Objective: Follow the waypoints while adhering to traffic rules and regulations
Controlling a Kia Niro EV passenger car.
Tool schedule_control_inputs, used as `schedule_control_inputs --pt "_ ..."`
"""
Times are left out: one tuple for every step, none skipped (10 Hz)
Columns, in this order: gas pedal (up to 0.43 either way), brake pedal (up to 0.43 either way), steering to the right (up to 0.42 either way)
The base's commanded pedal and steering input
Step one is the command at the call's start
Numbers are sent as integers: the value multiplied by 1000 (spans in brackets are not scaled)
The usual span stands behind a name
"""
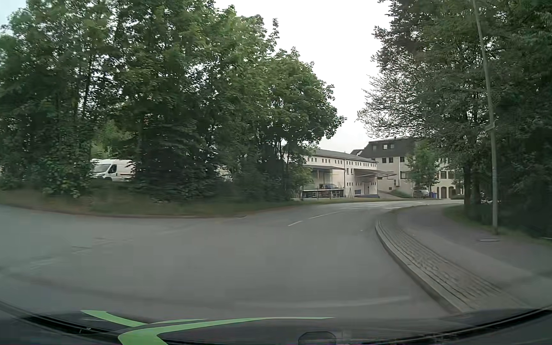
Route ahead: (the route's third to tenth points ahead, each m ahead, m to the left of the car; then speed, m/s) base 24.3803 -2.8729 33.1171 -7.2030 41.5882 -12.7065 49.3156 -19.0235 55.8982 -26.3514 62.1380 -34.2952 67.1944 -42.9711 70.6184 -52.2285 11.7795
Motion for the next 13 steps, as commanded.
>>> schedule_control_inputs --pt "59 0 53" --pt "59 0 55" --pt "59 0 56" --pt "59 0 58" --pt "59 0 59" --pt "59 0 60" --pt "59 0 60" --pt "59 0 60" --pt "59 0 61" --pt "59 0 64" --pt "59 0 68" --pt "59 0 72" --pt "59 0 75"
